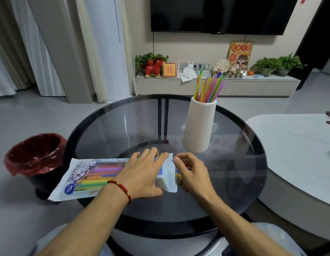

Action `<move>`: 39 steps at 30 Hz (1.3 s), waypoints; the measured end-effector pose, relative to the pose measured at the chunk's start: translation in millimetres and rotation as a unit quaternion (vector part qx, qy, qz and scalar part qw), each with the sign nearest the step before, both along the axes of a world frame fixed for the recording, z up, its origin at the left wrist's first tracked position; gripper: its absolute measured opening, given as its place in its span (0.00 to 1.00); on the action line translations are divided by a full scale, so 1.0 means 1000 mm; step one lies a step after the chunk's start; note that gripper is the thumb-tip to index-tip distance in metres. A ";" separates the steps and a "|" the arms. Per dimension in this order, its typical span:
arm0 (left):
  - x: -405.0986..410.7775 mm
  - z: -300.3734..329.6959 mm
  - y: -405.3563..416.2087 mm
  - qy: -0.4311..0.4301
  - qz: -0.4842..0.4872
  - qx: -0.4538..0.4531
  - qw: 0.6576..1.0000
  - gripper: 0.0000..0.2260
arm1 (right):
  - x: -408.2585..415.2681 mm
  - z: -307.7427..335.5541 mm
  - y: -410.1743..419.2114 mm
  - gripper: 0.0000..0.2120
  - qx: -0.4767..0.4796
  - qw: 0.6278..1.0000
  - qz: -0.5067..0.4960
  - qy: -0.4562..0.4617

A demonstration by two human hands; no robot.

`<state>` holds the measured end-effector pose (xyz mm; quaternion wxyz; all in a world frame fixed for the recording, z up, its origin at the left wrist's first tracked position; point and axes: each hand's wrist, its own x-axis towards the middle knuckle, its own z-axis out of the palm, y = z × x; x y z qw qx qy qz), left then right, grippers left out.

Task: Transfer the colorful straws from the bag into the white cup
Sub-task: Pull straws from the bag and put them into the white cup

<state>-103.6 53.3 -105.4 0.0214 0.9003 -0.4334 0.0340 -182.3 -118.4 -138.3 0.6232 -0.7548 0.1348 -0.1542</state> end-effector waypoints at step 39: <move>0.000 -0.012 -0.032 0.080 0.067 -0.029 0.994 0.10 | -0.013 0.027 -0.079 0.04 0.369 0.923 -0.029 -0.105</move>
